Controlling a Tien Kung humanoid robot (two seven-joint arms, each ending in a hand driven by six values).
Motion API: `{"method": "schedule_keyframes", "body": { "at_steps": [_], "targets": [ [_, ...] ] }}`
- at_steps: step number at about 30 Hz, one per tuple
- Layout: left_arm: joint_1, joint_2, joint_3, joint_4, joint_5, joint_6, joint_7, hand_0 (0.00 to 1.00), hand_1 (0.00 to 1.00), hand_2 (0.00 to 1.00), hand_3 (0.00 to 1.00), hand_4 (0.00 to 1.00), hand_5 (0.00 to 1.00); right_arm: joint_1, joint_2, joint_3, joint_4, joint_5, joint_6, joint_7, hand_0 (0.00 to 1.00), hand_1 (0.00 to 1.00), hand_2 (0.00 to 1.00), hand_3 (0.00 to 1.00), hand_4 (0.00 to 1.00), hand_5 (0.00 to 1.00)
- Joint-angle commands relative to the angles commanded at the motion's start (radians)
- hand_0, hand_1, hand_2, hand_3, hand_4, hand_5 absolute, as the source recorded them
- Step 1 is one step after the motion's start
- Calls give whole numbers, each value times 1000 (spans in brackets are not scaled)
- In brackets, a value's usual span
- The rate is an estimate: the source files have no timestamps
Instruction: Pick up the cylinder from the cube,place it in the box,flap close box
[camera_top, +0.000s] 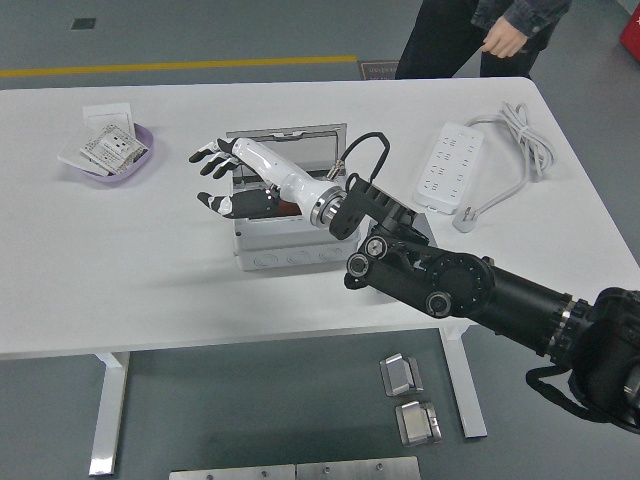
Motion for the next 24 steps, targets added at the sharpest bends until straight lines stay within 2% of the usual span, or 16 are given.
{"method": "schedule_keyframes", "body": {
  "at_steps": [5,15,24],
  "targets": [
    [-2,2,-3,0,3,0,2,730,761,733,852,881,540,59,-8,15,-45,14,1,-1,759,665,684,762,685,250],
    [-8,10,-14,0,13,0,3,729,761,732,852,879,533,172,-6,15,-191,34,16,3,759,665,684,763,687,252],
    [-21,10,-8,0,12,-1,1,729,760,733,851,877,530,197,1,-33,-328,65,32,17,770,676,694,764,690,263]
  ]
}}
